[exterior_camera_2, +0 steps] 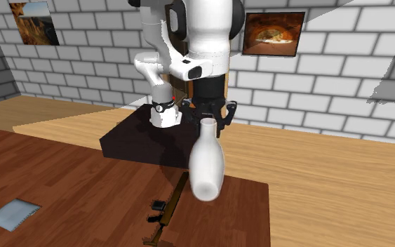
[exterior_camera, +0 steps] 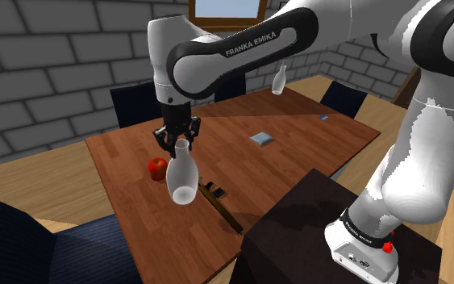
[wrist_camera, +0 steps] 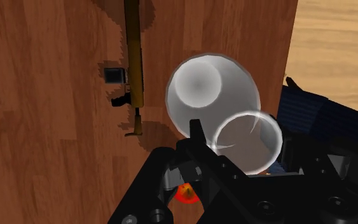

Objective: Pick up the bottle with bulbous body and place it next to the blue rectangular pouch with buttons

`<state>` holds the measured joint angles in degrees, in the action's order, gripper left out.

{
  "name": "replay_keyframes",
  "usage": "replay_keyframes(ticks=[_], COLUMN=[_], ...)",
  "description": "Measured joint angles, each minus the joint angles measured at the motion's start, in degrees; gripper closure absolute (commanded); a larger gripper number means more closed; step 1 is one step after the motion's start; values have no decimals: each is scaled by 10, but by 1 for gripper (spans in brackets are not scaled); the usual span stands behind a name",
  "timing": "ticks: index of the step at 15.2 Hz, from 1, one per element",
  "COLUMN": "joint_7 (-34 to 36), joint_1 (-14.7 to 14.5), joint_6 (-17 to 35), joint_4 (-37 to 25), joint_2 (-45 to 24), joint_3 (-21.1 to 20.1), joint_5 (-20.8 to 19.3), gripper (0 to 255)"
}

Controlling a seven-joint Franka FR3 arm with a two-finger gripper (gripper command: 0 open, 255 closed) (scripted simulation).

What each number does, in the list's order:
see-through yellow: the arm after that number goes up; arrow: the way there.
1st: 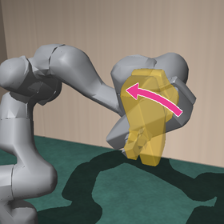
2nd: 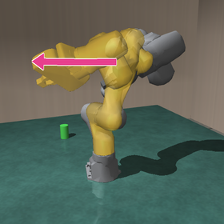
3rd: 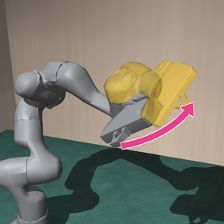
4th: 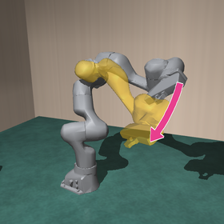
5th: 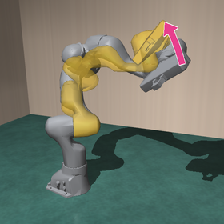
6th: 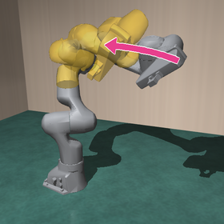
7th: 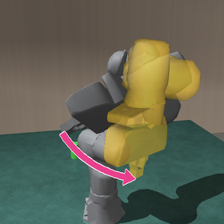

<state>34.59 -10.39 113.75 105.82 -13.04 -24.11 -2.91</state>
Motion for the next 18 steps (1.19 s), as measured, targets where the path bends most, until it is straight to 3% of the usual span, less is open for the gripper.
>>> replay_keyframes(ticks=[18], joint_7=[-6], joint_1=[2], joint_6=[-131], joint_4=[-102], joint_2=[32], joint_3=[-4], joint_5=[15], gripper=[255])
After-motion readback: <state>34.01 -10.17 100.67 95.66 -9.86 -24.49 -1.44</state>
